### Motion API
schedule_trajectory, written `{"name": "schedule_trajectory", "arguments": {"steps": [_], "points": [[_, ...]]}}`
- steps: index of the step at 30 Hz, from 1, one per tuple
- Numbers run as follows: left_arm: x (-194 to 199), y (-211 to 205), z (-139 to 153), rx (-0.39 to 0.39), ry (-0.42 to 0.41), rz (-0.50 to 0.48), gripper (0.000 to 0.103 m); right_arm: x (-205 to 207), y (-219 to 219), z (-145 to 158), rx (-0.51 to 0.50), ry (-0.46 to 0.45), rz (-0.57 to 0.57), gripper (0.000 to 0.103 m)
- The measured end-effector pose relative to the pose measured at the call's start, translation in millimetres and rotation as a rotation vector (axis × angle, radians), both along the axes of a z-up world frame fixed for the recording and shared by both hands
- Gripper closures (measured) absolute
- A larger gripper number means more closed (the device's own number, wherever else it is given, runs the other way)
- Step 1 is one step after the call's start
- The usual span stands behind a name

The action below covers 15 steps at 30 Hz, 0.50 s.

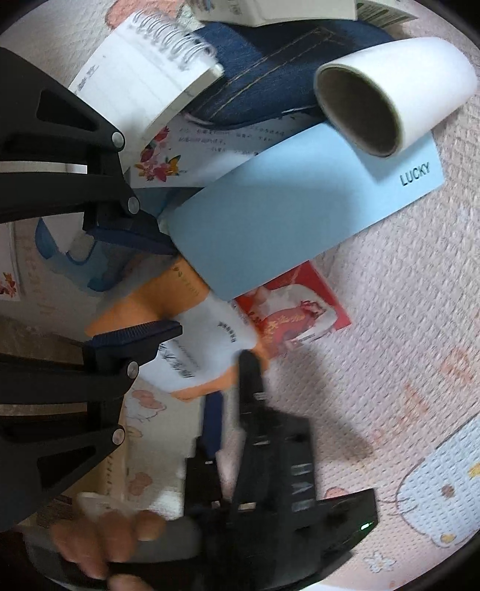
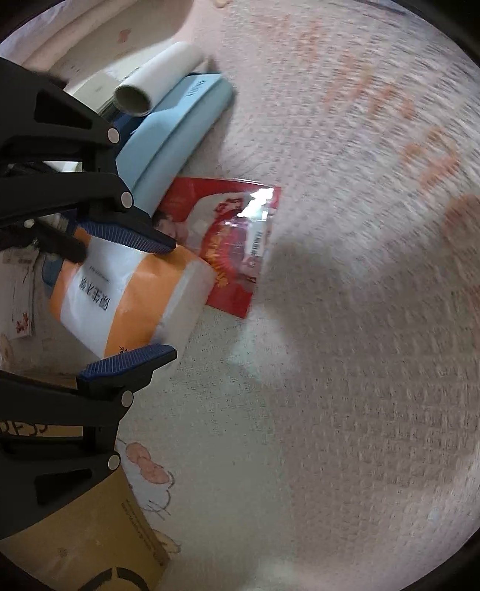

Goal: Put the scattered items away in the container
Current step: 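Move both tools to the orange-and-white tissue pack and close around it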

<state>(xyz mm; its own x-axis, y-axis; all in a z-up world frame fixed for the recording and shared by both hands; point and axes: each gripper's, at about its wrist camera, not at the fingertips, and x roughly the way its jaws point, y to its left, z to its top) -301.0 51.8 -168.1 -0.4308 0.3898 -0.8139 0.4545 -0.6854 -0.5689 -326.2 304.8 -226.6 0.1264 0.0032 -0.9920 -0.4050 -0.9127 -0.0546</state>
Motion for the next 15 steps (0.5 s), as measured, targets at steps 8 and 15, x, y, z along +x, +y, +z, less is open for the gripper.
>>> {"name": "schedule_trajectory", "arguments": {"steps": [8, 15], "points": [[6.9, -17.0, -1.1, 0.055, -0.048, -0.034, 0.07, 21.4, -27.7, -1.4, -0.232, -0.079, 0.032, 0.053], [28.0, -34.3, 10.3, 0.006, 0.007, -0.032, 0.07, 12.2, -48.6, 18.9, -0.028, -0.012, 0.183, 0.053]]}}
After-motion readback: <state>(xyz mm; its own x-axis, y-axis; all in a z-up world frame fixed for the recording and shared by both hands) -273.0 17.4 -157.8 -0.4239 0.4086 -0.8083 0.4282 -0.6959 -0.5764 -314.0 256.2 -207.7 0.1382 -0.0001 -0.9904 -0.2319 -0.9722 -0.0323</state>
